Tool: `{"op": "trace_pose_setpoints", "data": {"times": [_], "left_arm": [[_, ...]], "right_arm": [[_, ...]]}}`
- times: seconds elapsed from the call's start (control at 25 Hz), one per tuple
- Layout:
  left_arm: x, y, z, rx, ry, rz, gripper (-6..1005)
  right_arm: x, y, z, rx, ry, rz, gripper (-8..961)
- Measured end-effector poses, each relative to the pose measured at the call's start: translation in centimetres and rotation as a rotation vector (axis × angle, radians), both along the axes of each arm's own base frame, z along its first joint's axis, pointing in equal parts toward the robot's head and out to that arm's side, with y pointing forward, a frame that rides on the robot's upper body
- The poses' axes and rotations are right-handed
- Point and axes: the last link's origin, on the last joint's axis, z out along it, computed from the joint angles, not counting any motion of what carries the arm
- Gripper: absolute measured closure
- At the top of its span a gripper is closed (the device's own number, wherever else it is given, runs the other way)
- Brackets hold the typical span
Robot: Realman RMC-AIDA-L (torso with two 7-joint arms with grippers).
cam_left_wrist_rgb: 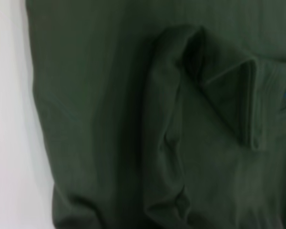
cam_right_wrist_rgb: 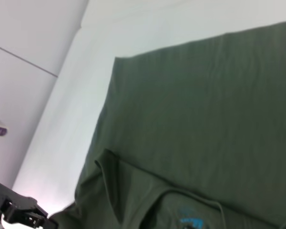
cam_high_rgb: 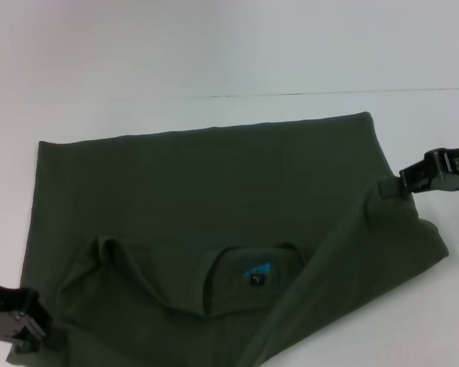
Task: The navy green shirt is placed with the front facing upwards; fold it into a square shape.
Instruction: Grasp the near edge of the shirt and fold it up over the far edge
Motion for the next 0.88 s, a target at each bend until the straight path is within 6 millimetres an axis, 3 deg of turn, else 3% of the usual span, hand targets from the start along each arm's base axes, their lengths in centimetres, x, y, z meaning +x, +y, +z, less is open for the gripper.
{"op": "trace_pose_setpoints", "data": {"times": [0.24, 0.6, 0.88], "left_arm": [[0.2, 0.6, 1.0, 0.065, -0.037, -0.015, 968], [0.1, 2.2, 3.9, 0.296, -0.164, -0.032, 967], [0.0, 3.8, 4.7, 0.479, -0.227, -0.046, 967]], "right_arm": [[0.1, 0.2, 0.3, 0.051, 0.049, -0.016, 935], [1.4, 0.5, 1.5, 0.177, 0.121, -0.078, 933], [2.7, 1.2, 1.5, 0.28, 0.109, -0.126, 934]]}}
